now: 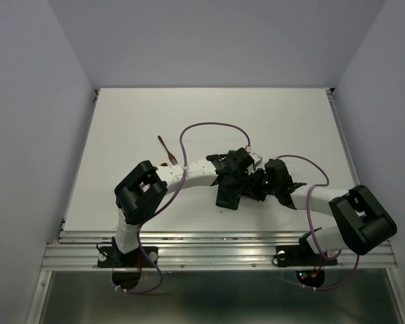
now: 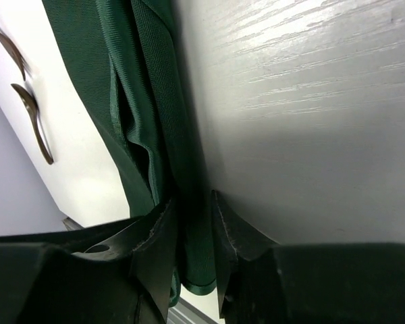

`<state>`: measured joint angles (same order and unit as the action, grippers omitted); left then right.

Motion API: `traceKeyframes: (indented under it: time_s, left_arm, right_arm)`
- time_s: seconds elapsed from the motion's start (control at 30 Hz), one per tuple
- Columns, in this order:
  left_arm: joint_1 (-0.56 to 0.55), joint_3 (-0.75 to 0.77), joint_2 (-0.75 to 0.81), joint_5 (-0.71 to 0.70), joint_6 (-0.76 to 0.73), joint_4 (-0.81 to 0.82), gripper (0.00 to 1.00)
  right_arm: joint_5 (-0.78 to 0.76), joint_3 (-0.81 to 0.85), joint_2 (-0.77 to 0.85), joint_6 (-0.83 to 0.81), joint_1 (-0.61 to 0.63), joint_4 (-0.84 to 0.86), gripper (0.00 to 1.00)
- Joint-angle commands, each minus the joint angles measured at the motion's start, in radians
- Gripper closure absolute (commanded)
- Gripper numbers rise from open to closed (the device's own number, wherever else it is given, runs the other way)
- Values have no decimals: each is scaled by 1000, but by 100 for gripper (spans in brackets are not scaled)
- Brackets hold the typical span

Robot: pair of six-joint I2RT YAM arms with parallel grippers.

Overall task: Fold the napkin into a case and place the utensils inside
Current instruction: Smooth out the smaller rectangle-folded napkin at the center of the board.

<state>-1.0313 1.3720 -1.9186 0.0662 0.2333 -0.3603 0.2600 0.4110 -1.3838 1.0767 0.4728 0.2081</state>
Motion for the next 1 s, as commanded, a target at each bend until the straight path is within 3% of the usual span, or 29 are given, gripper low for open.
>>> traceKeyframes:
  time_s: [0.0,0.3,0.43,0.6,0.77,0.97]
  left_arm:
    - [-1,39,76,41,-17,-12,57]
    - [-1,65,118,70,-15,-58,57]
    - [0,93,144,81,-19,-84,57]
    - [19,114,170,80,-12,-98,57]
    - [89,59,230,86,32,-57,59]
    - [197,-63,311,149,97,47,59]
  right_arm:
    - [-8,17,19,-9,13,-13,67]
    - [-51,31,92,-35,13,-90,62]
    - [-45,32,111,-46,13,-88,55]
    - [-15,38,108,-66,13,-61,41]
    - [33,54,60,-90,13,-6,24]
    - [61,71,22,-124,13,2,23]
